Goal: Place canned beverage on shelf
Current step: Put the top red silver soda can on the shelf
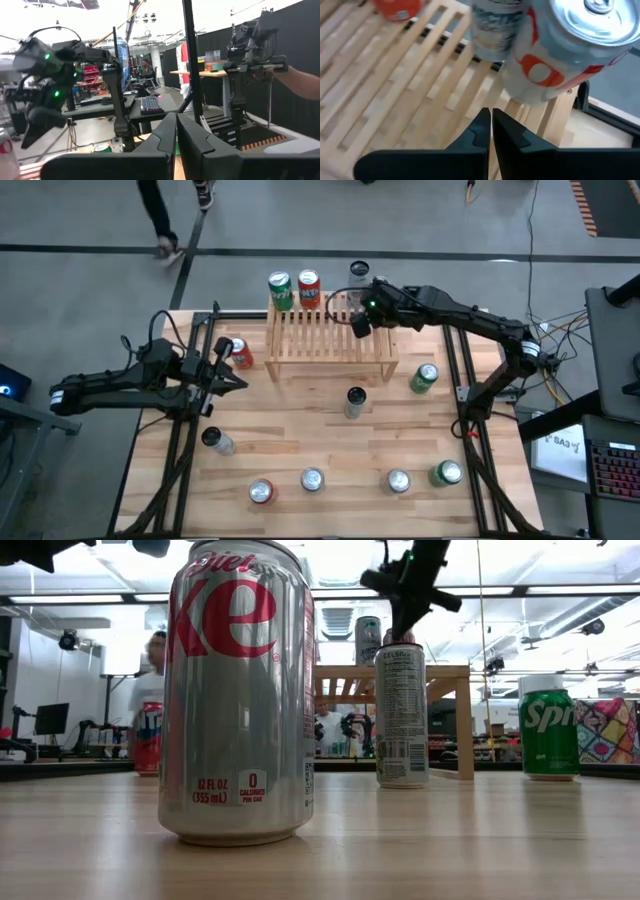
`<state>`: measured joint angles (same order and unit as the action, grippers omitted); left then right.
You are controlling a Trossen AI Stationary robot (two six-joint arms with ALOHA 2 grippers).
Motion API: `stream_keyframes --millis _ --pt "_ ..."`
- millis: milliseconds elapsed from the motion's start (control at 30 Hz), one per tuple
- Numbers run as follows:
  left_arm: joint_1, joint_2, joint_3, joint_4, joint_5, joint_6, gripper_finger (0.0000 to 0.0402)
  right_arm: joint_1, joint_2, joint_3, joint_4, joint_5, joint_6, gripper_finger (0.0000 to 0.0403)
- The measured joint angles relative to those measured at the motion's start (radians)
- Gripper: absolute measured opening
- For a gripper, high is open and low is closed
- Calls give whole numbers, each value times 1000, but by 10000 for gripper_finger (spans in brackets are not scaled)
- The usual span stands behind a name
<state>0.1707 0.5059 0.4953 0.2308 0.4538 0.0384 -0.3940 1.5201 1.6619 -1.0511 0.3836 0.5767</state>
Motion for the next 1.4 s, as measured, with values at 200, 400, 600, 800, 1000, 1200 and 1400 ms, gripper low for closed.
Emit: stream_keyframes --millis 200,400,600,800,1000,1200,1400 --pt "0 40 -13 4 0 -104 0 105 -40 0 -37 0 -25 9" --pt "-3 106 -71 110 0 -271 0 239 -47 0 -44 1 -57 9" --pt "-42 182 -98 218 -25 -389 0 351 -47 -3 -44 1 -67 9" --pt "-148 271 -94 242 -104 -458 0 428 -47 -4 -44 9 -72 9" --pt "-234 330 -41 211 -105 -611 0 478 -47 -4 -44 9 -64 9" --pt "-355 389 9 187 -106 -746 0 535 -46 -4 -40 10 -52 9" --pt "-475 415 62 52 -215 -788 0 601 -47 -4 -51 10 -7 9"
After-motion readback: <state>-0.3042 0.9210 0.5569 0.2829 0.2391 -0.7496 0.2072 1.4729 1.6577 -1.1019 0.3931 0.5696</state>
